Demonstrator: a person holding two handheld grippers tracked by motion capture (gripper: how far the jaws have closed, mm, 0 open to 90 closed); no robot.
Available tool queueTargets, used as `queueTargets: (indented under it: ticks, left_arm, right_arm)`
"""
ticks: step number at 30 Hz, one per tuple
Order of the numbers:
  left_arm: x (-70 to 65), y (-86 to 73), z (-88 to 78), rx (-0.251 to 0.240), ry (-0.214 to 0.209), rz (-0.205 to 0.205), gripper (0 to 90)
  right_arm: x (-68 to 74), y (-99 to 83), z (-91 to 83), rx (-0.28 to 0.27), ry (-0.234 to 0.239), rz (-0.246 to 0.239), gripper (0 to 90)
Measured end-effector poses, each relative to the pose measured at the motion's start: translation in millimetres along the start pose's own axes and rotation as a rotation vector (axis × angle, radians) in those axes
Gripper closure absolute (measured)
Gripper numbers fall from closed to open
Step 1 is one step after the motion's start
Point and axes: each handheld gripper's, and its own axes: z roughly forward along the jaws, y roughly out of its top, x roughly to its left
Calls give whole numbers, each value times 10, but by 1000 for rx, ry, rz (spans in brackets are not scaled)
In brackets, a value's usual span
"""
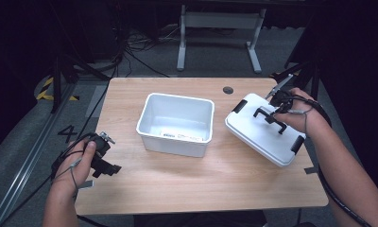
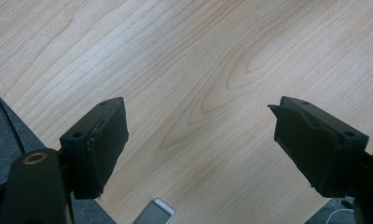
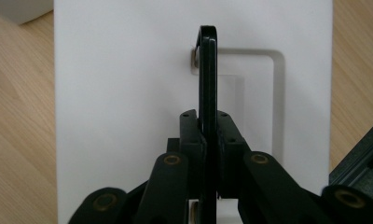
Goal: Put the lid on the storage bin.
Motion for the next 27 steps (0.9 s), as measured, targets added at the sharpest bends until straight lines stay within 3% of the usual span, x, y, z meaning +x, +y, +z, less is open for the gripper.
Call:
queueTargets:
  ticks: [8, 11, 27]
  left_arm:
    - [-16, -83, -42, -26, 20, -17, 176]
    - [-23, -132, -56, -35, 11, -33, 174]
    - [-19, -187, -62, -24, 0, -24, 180]
  right_arm:
    - [98, 192, -215, -24, 2, -45, 850]
    - [163, 333, -303, -39, -2, -86, 851]
    - [531, 923, -501, -82, 19, -211, 850]
